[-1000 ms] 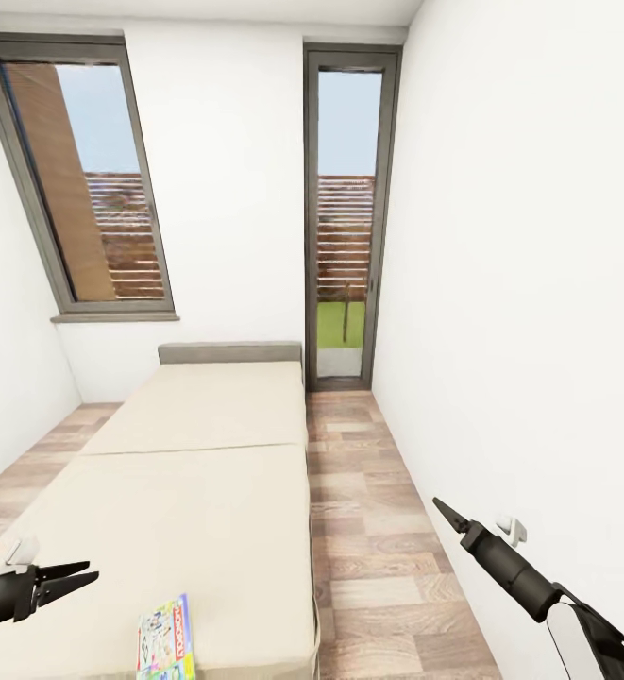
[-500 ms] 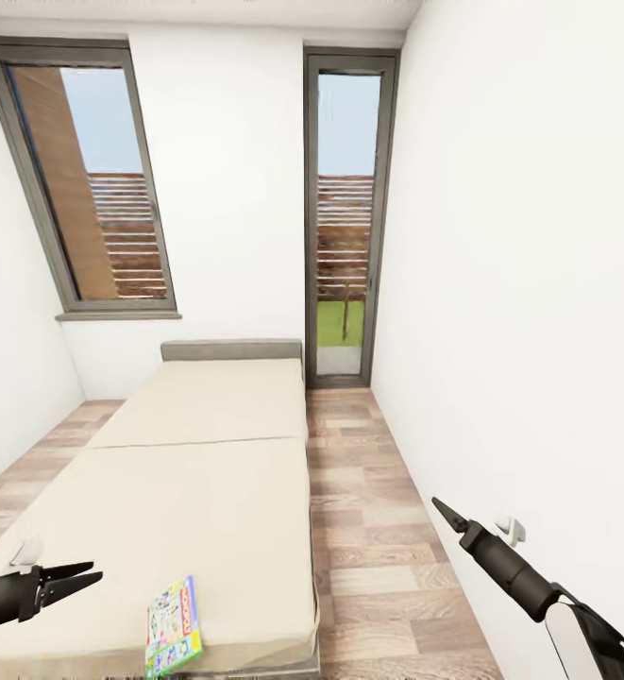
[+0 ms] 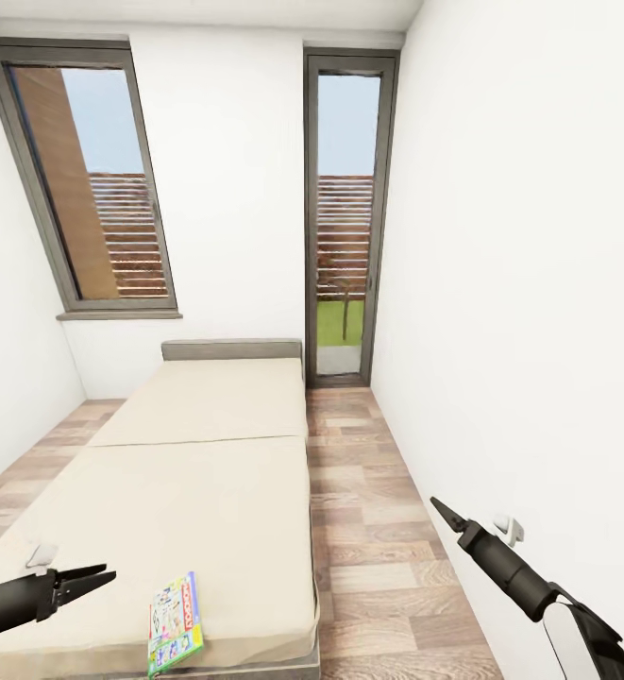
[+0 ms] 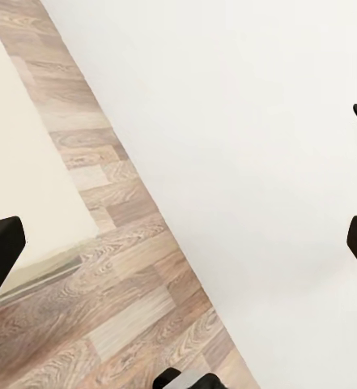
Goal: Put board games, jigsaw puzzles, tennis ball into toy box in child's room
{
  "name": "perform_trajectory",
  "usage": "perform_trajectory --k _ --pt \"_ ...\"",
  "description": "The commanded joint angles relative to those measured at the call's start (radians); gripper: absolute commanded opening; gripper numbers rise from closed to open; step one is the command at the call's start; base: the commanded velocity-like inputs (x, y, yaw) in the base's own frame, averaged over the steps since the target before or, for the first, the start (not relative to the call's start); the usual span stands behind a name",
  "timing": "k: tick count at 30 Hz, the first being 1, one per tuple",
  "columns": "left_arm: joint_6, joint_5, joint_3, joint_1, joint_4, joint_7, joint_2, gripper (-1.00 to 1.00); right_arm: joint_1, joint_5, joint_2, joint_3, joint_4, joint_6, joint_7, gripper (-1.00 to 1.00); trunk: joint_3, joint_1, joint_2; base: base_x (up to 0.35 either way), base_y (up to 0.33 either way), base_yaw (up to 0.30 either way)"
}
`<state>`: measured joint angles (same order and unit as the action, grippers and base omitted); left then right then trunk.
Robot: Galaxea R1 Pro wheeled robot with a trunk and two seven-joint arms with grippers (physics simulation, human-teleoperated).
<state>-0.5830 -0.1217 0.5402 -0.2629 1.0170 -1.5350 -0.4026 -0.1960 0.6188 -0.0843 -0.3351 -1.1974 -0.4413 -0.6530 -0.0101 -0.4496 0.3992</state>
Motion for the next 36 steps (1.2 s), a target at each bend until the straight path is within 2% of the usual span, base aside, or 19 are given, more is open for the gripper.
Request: perform_trajectory --k 1,4,6,7,9,11,14,19,23,25,26,31,36 --pt "-0.017 -0.01 0.003 -0.001 0.0 0.009 0.008 1.0 0.0 0.008 0.0 -0.001 -0.001 -0.008 -0.001 1.0 0.0 0.0 0.001 0.0 0.0 0.0" --pt "-0.078 -0.009 0.003 -0.002 -0.001 0.112 0.043 1.0 0.0 0.007 0.001 0.003 -0.005 -0.008 0.0 1.0 0.0 0.0 0.001 0.0 0.0 0.0" --pt "-0.101 -0.009 0.003 -0.002 -0.001 0.151 0.06 1.0 0.0 0.007 0.001 0.01 -0.005 -0.007 0.001 1.0 0.0 0.0 0.001 0.0 0.0 0.0" --pt "-0.119 -0.009 0.002 -0.002 -0.001 0.184 0.081 1.0 0.0 0.006 0.001 0.019 -0.006 -0.006 0.002 1.0 0.004 -0.004 0.008 0.0 0.0 0.0" --pt "-0.134 -0.009 0.003 -0.003 -0.001 0.219 0.11 1.0 0.0 0.006 0.001 0.034 -0.008 -0.006 0.002 1.0 0.01 -0.012 0.022 0.0 0.0 0.0" --pt "-0.142 -0.01 0.005 -0.003 -0.002 0.24 0.127 1.0 0.0 0.006 0.001 0.047 -0.012 -0.005 0.002 1.0 0.016 -0.02 0.036 0.0 0.0 0.0" --pt "-0.148 -0.01 0.019 -0.003 -0.005 0.253 0.139 1.0 0.0 0.006 0.002 0.055 -0.029 -0.005 0.002 1.0 0.025 -0.031 0.057 0.0 0.0 0.0" --pt "-0.151 -0.009 0.06 -0.006 -0.014 0.277 0.146 1.0 0.01 0.006 0.002 0.063 -0.14 -0.01 0.003 1.0 0.041 -0.05 0.092 0.0 0.0 0.0" --pt "-0.152 -0.009 0.073 -0.008 -0.022 0.33 0.159 1.0 0.014 0.007 0.005 0.079 -0.262 -0.018 0.003 1.0 0.054 -0.066 0.12 0.0 0.0 0.0" --pt "-0.151 -0.009 0.075 -0.009 -0.026 0.354 0.167 1.0 0.014 0.008 0.006 0.089 -0.285 -0.019 0.003 1.0 0.06 -0.073 0.134 0.0 0.0 0.0" --pt "-0.151 -0.009 0.076 -0.009 -0.032 0.388 0.175 1.0 0.013 0.009 0.007 0.104 -0.302 -0.019 0.003 1.0 0.063 -0.077 0.141 0.0 0.0 0.0" --pt "-0.151 -0.009 0.078 -0.01 -0.039 0.426 0.183 1.0 0.013 0.013 0.008 0.151 -0.309 -0.024 0.038 1.0 0.079 -0.096 0.176 0.0 0.0 0.0" --pt "-0.151 -0.009 0.077 -0.01 -0.053 0.435 0.183 1.0 0.013 0.016 0.009 0.167 -0.307 -0.023 0.079 1.0 0.094 -0.115 0.211 0.0 0.0 0.0"
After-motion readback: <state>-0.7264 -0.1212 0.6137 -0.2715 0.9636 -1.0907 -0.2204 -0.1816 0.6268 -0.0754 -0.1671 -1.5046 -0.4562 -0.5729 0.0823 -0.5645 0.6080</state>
